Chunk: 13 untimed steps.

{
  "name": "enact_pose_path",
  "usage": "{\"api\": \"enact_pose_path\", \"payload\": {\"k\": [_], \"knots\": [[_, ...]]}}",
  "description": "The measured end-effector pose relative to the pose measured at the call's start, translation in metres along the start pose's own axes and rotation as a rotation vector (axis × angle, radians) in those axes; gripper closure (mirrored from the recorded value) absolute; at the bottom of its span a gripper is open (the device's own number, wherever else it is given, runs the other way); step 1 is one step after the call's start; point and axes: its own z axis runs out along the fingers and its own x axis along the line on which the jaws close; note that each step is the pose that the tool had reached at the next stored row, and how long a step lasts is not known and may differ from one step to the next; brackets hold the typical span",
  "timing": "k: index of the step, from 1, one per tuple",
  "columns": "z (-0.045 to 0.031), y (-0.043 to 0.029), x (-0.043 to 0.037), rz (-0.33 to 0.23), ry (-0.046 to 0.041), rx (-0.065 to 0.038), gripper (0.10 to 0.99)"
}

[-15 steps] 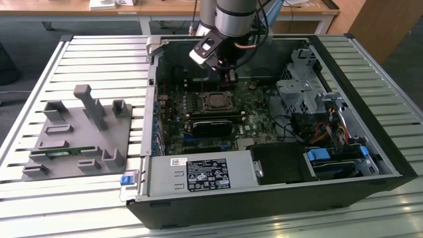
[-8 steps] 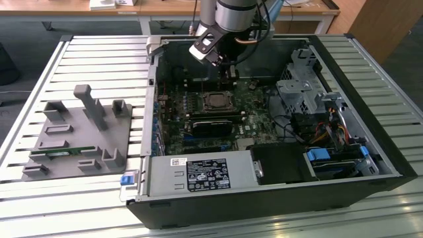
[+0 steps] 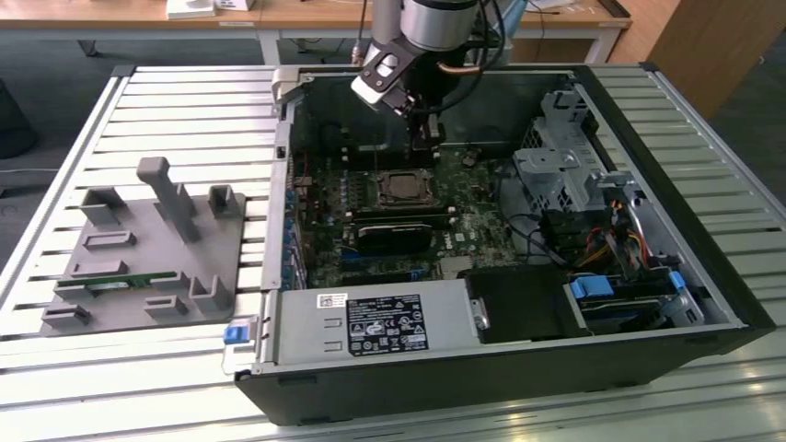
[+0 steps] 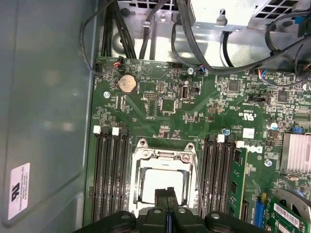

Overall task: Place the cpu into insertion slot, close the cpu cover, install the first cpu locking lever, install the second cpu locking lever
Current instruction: 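Install the first cpu locking lever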

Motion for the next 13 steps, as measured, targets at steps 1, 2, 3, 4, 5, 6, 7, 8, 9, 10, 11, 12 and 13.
{"api": "enact_pose_path", "payload": {"k": [1,2,3,4,5,6,7,8,9,10,11,12,13], "knots": [[-0.0009,0.0000,0.0000,0.000,0.0001,0.000,0.980],[-0.0018,0.0000,0.0000,0.000,0.0001,0.000,0.980],[-0.0032,0.0000,0.0001,0.000,0.0002,0.000,0.980],[-0.0046,-0.0001,0.0001,0.000,0.0001,0.000,0.980],[-0.0059,-0.0001,0.0001,0.000,0.0000,0.000,0.980],[-0.0077,-0.0001,0.0002,0.000,0.0001,0.000,0.980],[-0.0100,-0.0002,0.0002,0.000,0.0002,0.000,0.980],[-0.0129,-0.0002,0.0003,0.000,0.0003,0.000,0.980],[-0.0158,-0.0003,0.0003,0.000,0.0001,0.000,0.980],[-0.0187,-0.0003,0.0004,0.000,0.0000,0.000,0.980],[-0.0214,-0.0004,0.0005,0.000,0.0001,0.000,0.980],[-0.0244,-0.0004,0.0005,0.000,0.0001,0.000,0.980],[-0.0274,-0.0004,0.0006,0.000,0.0001,-0.001,0.980]]}}
